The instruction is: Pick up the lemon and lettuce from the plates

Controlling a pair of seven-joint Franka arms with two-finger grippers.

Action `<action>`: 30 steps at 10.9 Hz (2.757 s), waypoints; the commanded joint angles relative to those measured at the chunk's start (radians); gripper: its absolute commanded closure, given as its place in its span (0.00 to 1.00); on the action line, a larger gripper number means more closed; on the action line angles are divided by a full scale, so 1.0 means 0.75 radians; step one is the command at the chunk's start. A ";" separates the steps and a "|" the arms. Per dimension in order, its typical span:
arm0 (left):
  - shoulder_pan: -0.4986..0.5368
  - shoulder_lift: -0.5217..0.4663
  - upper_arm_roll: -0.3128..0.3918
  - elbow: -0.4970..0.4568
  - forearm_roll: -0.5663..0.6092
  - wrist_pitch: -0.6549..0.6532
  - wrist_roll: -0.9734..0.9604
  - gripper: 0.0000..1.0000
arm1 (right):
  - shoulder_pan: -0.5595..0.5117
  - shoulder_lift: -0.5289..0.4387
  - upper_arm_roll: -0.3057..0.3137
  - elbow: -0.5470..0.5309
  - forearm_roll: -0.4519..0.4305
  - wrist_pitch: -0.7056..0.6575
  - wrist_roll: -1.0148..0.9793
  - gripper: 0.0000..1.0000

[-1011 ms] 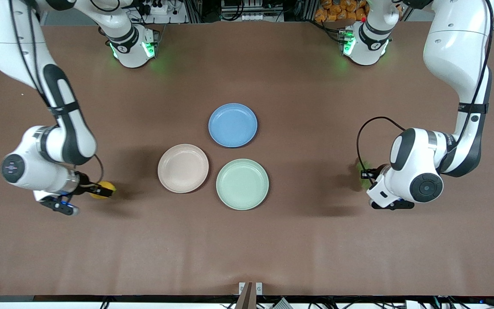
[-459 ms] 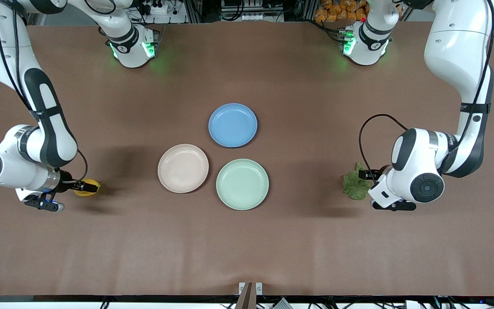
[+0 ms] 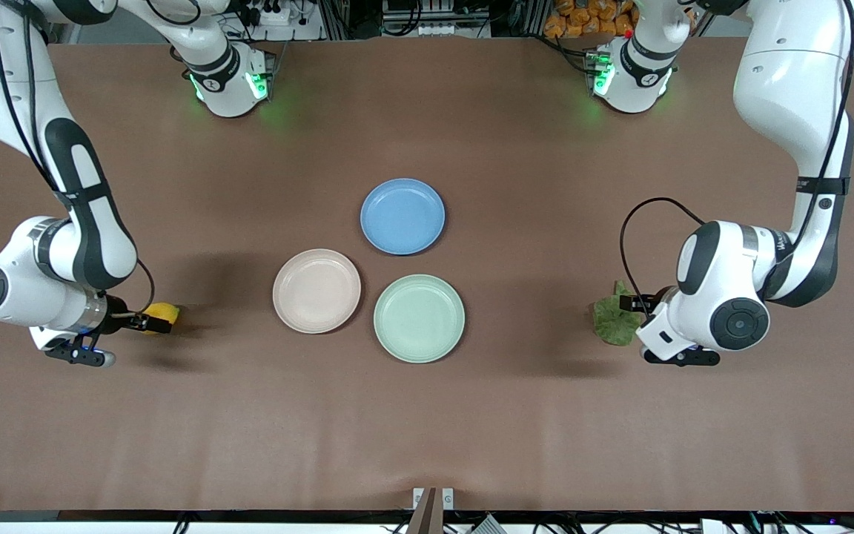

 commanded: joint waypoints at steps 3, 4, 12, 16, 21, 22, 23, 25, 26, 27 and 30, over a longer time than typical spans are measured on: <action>0.009 -0.103 -0.005 0.002 0.016 0.001 0.008 0.00 | 0.017 -0.181 0.009 -0.129 -0.068 -0.002 -0.014 0.00; 0.013 -0.130 -0.007 -0.002 0.012 0.001 0.020 0.00 | 0.029 -0.232 0.011 -0.163 -0.068 -0.002 -0.012 0.00; 0.029 -0.371 -0.003 -0.035 -0.086 -0.076 0.012 0.00 | -0.005 -0.676 0.040 -0.358 -0.099 -0.401 -0.005 0.00; 0.011 -0.520 0.073 -0.027 -0.217 -0.144 0.022 0.00 | -0.055 -0.818 0.024 -0.132 -0.160 -0.839 -0.024 0.00; 0.021 -0.682 0.085 -0.021 -0.217 -0.234 0.028 0.00 | -0.047 -0.818 0.011 0.263 -0.170 -1.095 -0.008 0.00; 0.023 -0.711 0.083 -0.018 -0.217 -0.266 0.037 0.00 | -0.040 -0.812 0.015 0.308 -0.170 -1.082 -0.006 0.00; 0.023 -0.735 0.085 -0.016 -0.215 -0.293 0.071 0.00 | -0.040 -0.806 0.019 0.363 -0.172 -1.024 -0.006 0.00; 0.023 -0.776 0.087 -0.016 -0.211 -0.332 0.075 0.00 | -0.006 -0.755 0.019 0.362 -0.187 -0.972 -0.008 0.00; 0.023 -0.799 0.087 -0.016 -0.206 -0.340 0.075 0.00 | -0.001 -0.748 0.019 0.356 -0.185 -0.978 -0.006 0.00; 0.027 -0.823 0.087 -0.016 -0.206 -0.351 0.073 0.00 | 0.005 -0.748 0.019 0.356 -0.185 -0.980 -0.006 0.00; 0.033 -0.852 0.085 -0.025 -0.204 -0.379 0.061 0.00 | 0.003 -0.746 0.021 0.352 -0.185 -1.004 -0.024 0.00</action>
